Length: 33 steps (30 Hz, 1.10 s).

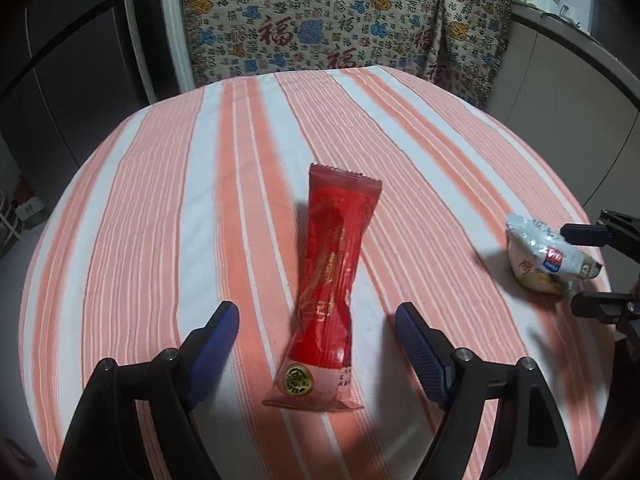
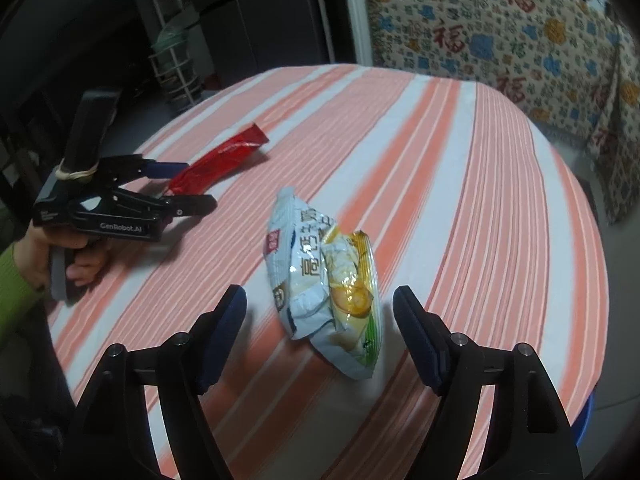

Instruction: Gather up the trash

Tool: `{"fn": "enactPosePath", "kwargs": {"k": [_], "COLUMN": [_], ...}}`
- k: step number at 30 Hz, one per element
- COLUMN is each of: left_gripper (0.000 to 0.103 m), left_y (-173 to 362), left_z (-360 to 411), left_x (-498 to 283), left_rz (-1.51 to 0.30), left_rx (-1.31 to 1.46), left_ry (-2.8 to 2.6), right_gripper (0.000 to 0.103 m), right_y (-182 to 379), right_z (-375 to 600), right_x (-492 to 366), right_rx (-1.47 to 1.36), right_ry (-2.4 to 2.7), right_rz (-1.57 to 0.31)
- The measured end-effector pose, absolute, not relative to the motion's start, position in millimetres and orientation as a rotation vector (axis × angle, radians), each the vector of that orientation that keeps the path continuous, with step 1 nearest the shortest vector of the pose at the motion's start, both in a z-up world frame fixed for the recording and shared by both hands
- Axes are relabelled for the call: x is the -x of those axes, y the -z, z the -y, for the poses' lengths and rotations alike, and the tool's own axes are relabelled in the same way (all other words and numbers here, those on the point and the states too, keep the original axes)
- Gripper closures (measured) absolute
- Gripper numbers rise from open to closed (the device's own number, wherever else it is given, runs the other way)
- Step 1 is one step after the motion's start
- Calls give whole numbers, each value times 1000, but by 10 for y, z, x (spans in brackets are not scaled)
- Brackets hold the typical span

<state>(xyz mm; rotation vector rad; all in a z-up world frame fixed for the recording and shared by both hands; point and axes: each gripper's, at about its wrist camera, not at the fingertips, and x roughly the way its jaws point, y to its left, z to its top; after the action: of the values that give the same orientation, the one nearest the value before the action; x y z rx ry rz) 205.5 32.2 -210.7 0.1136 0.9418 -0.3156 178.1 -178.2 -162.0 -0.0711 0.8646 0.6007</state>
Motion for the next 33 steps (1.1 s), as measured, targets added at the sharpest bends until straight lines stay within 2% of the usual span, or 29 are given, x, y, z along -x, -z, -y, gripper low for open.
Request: {"fn": "enactPosePath", "kwargs": {"k": [2, 3, 4, 6, 7, 8, 9, 11, 12, 14, 16, 33], "left_gripper": [21, 25, 37, 53, 56, 60, 80, 86, 89, 90, 91, 93], "left_y": [2080, 2074, 2067, 2074, 2075, 2070, 2063, 2037, 2017, 1959, 1901, 1645], "left_z": [-310, -304, -299, -268, -250, -234, -213, -190, -191, -170, -141, 622], "left_x": [-2090, -2105, -2117, -2143, -2156, -2162, -2163, -2152, -2137, -2076, -2014, -1607], "left_rz": [-949, -949, -951, -966, -972, -972, -971, -972, -964, -945, -929, -837], "left_rx": [-105, -108, -116, -131, -138, -147, -154, -141, -131, -107, -92, -84], "left_ry": [326, 323, 320, 314, 313, 311, 314, 316, 315, 330, 338, 312], "right_gripper": [24, 24, 24, 28, 40, 58, 60, 76, 78, 83, 85, 88], "right_y": [1587, 1586, 1592, 1608, 1627, 1651, 1665, 1630, 1609, 1564, 1538, 1306], "right_z": [1742, 1719, 1705, 1678, 1669, 1661, 1662, 1700, 1733, 1800, 1882, 2408], "right_x": [-1800, -1810, -1811, -1849, -1882, -1910, -1933, -1959, -1961, -1953, -1943, -1824], "right_rx": [80, 89, 97, 97, 88, 88, 88, 53, 40, 19, -20, -194], "right_ry": [-622, -621, -614, -603, -604, -601, -596, -596, -590, -577, -573, -528], "right_rz": [-853, -851, -850, -853, -867, -887, -898, -907, -909, -903, -898, -833]}}
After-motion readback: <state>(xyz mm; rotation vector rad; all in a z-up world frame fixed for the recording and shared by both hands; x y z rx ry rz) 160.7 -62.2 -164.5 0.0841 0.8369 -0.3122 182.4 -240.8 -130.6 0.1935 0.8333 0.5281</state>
